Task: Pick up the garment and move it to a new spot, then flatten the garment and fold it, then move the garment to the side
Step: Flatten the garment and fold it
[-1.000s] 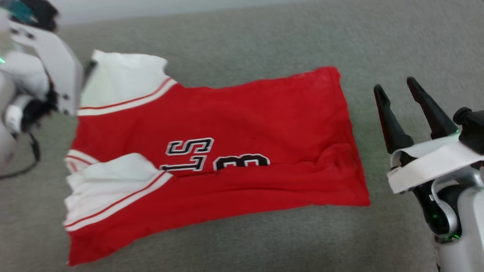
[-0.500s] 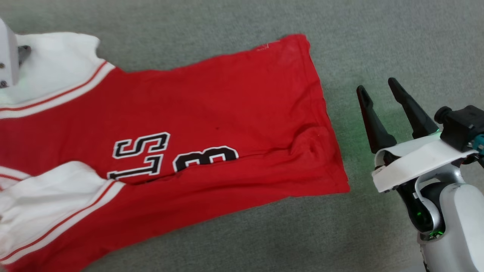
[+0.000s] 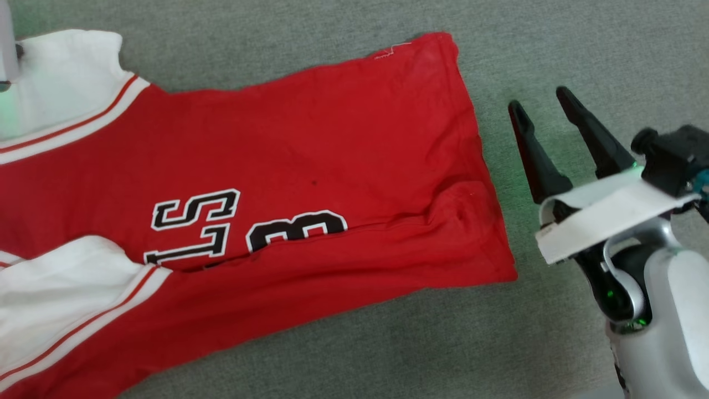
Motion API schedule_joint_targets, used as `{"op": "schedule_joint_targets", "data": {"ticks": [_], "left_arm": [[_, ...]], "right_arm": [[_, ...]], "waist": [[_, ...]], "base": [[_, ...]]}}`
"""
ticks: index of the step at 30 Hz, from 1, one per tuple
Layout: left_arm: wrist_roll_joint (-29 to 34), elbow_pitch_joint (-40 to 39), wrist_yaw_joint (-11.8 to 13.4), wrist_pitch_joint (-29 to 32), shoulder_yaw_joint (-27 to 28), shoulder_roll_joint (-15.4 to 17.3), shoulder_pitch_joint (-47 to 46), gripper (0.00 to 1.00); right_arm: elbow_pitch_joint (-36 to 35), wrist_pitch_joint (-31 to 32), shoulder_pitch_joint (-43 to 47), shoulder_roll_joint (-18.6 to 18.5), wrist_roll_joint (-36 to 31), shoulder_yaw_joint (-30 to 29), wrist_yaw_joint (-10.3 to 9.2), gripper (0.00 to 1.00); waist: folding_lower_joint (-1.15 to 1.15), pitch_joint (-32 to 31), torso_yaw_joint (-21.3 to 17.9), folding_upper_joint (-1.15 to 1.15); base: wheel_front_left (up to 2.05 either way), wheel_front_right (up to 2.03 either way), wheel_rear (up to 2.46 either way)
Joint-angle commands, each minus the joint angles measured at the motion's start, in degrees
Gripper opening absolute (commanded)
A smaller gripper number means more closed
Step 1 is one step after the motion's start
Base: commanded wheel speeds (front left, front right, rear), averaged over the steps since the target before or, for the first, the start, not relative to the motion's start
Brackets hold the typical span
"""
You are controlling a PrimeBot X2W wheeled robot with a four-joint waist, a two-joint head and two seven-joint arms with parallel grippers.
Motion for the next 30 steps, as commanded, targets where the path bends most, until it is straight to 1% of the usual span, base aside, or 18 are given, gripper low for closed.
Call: {"op": "schedule_joint_targets", "data": {"ticks": [1,4,8,12,16,22,24,25,26,27,30], "left_arm": [[-0.08,1.33,-0.46,1.93,-2.32,-1.82,6.06,0.00],[-0.11,1.40,-0.35,1.69,-2.28,-2.43,5.69,0.00],[0.07,0.93,-0.29,0.99,-2.13,-3.59,4.43,0.00],[0.25,0.70,-0.15,0.48,-2.04,-4.81,3.34,0.00],[0.15,0.80,-0.18,0.26,-1.91,-5.40,2.81,0.00],[-0.08,0.91,-0.23,-0.19,-1.76,-6.01,2.35,0.00],[0.04,0.93,-0.24,-0.52,-1.80,-6.19,2.22,0.00],[0.00,0.97,-0.27,-0.70,-1.78,-6.24,2.27,0.00],[-0.11,0.98,-0.33,-0.78,-1.73,-6.35,2.35,0.00],[-0.18,0.94,-0.44,-1.04,-1.64,-6.39,2.40,0.00],[-0.17,0.82,-0.45,-2.42,-1.27,-6.50,2.09,0.00]], "right_arm": [[0.17,0.75,-1.29,0.42,0.65,-0.07,-0.09,1.00],[2.11,4.51,-4.47,0.80,1.38,0.40,-0.09,1.00],[7.32,9.98,-11.27,0.63,2.36,0.78,-0.09,1.00],[14.76,14.26,-18.70,0.82,2.98,2.48,-0.09,1.00],[23.39,20.12,-24.91,1.28,4.03,4.42,-0.09,1.00],[34.02,29.70,-30.96,1.78,5.15,7.98,-0.09,1.00],[36.66,33.33,-32.10,2.43,6.85,9.26,-0.06,1.00],[37.79,34.77,-32.68,2.39,6.95,9.91,-0.04,0.53],[38.85,36.25,-33.30,2.21,7.14,10.58,-0.04,0.00],[39.70,37.30,-33.73,2.11,7.56,11.04,-0.04,0.00],[41.16,37.22,-35.64,1.51,6.88,10.75,-0.06,0.00]], "waist": [[0.00,0.07,0.16,0.00],[0.00,0.27,0.48,0.00],[0.00,0.92,1.26,0.00],[0.00,1.70,2.26,0.00],[0.00,2.08,3.04,0.00],[0.00,2.36,3.86,0.00],[0.00,2.39,4.05,0.00],[0.00,2.38,4.12,0.00],[0.00,2.35,4.24,0.00],[0.00,2.29,4.33,0.00],[0.00,2.00,4.75,0.00]], "base": [[0.00,0.00,0.00],[0.00,0.00,0.00],[0.00,0.00,0.00],[0.00,0.00,0.00],[0.00,0.00,0.00],[0.00,0.00,0.00],[0.00,0.00,0.00],[0.00,0.00,0.00],[0.00,0.00,0.00],[0.00,0.00,0.00],[0.00,0.00,0.00]]}}
